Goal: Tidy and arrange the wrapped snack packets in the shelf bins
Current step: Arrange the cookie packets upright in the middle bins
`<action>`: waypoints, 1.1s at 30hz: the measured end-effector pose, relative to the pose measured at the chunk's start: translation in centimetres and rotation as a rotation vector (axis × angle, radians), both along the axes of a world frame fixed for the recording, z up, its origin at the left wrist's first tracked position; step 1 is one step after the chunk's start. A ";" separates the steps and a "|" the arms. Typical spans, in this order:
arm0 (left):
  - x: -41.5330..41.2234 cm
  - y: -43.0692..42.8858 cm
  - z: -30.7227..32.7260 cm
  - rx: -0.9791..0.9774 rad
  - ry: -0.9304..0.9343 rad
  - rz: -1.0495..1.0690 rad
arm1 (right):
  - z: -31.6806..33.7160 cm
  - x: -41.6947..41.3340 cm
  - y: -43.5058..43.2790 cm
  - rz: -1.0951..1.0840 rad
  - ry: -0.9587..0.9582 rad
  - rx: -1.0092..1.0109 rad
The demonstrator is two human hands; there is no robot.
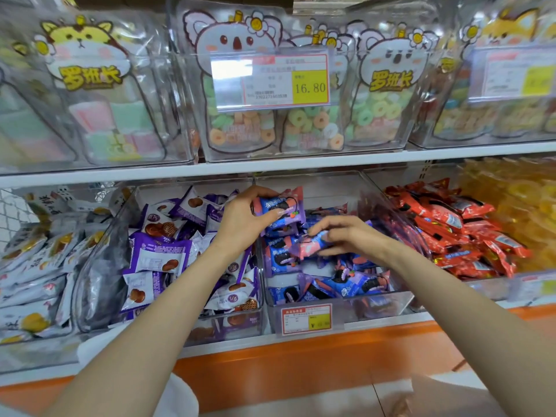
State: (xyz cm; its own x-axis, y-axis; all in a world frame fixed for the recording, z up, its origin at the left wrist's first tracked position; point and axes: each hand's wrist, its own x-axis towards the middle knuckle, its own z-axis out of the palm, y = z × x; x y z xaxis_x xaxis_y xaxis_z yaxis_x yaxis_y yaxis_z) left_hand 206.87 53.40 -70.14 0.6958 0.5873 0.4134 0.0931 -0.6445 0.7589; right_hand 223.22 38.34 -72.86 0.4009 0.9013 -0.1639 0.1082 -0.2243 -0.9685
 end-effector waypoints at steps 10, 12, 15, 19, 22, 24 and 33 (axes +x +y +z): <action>0.0 -0.1 -0.1 -0.021 0.009 0.019 | -0.8 -0.2 0.9 -0.158 -0.112 0.008; -0.1 0.1 -0.1 -0.006 0.006 0.033 | -1.3 -0.2 1.2 -0.152 -0.017 0.002; -0.2 0.3 -0.1 0.005 -0.007 0.052 | -1.8 -0.3 1.7 -0.163 0.059 0.021; -0.1 0.5 0.0 0.012 -0.030 0.066 | -1.3 -0.4 2.0 -0.211 -0.125 0.013; -0.1 0.5 0.1 0.004 -0.050 0.082 | -1.1 -0.9 2.1 -0.065 -0.283 -0.008; -0.1 0.5 0.1 0.010 -0.053 0.089 | -1.6 -1.6 2.4 0.014 -0.364 -0.026; -0.3 0.4 0.1 0.013 -0.034 0.068 | -3.5 -2.3 3.7 0.266 -0.904 -0.242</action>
State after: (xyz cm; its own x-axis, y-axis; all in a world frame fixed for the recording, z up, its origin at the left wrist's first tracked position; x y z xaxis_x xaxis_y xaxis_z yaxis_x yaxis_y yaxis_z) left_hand 206.54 53.81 -70.01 0.6399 0.6270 0.4442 0.1110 -0.6475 0.7540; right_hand 220.92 42.01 -76.32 0.2551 0.9630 -0.0872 0.8644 -0.2676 -0.4257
